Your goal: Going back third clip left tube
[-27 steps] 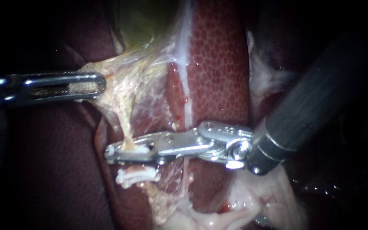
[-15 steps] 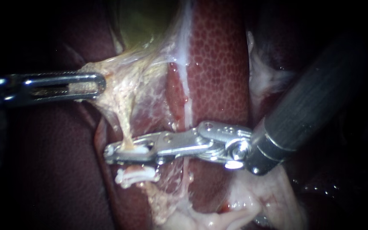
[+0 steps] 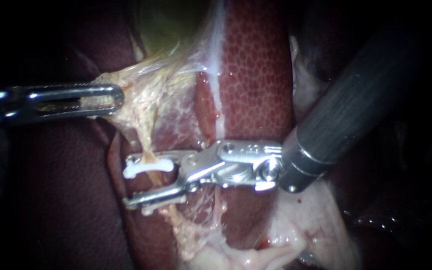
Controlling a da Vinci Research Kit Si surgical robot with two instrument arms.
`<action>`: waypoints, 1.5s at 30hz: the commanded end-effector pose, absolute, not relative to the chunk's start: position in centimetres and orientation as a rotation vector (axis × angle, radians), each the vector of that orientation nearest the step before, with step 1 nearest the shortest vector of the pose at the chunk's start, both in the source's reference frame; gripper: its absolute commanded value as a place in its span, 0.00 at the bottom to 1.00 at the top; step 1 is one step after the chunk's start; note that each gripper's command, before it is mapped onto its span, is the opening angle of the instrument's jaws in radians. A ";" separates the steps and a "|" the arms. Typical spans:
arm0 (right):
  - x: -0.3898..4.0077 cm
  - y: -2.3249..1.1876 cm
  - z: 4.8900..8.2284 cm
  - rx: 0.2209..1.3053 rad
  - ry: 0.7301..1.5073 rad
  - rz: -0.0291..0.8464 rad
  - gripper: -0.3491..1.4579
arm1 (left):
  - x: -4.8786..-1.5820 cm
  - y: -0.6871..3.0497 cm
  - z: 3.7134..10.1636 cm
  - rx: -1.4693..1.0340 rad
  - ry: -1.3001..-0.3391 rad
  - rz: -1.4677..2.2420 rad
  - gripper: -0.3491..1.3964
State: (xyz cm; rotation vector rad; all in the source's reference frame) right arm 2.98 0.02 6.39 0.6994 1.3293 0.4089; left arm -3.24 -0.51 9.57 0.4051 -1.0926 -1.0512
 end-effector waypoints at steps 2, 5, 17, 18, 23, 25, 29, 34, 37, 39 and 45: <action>2.97 0.03 6.42 0.695 1.329 0.407 0.52 | -3.24 -0.51 9.57 0.405 -1.093 -1.051 0.00; 2.91 0.08 6.44 0.680 1.335 0.392 0.52 | -3.23 -0.52 9.56 0.405 -1.093 -1.051 0.00; 2.49 0.25 6.51 0.677 1.333 0.396 0.52 | -3.20 -0.53 9.55 0.406 -1.093 -1.050 0.00; 2.47 0.24 6.50 0.678 1.334 0.394 0.52 | -3.20 -0.53 9.55 0.406 -1.093 -1.050 0.00; 2.35 0.21 6.44 0.681 1.337 0.383 0.52 | -3.20 -0.53 9.55 0.406 -1.093 -1.050 0.00; 2.25 0.21 6.40 0.680 1.338 0.377 0.52 | -3.20 -0.53 9.55 0.406 -1.093 -1.049 0.00; 1.96 0.19 6.29 0.660 1.338 0.370 0.52 | -3.19 -0.53 9.55 0.407 -1.093 -1.049 0.00; 1.65 0.22 6.14 0.636 1.337 0.367 0.52 | -3.18 -0.52 9.54 0.407 -1.093 -1.049 0.00; 1.48 0.27 6.03 0.619 1.332 0.372 0.52 | -3.18 -0.52 9.54 0.407 -1.093 -1.049 0.00; 1.37 0.31 5.96 0.610 1.331 0.372 0.52 | -3.18 -0.52 9.54 0.407 -1.093 -1.049 0.00; 1.10 0.42 5.72 0.606 1.354 0.370 0.52 | -3.19 -0.52 9.54 0.407 -1.093 -1.049 0.00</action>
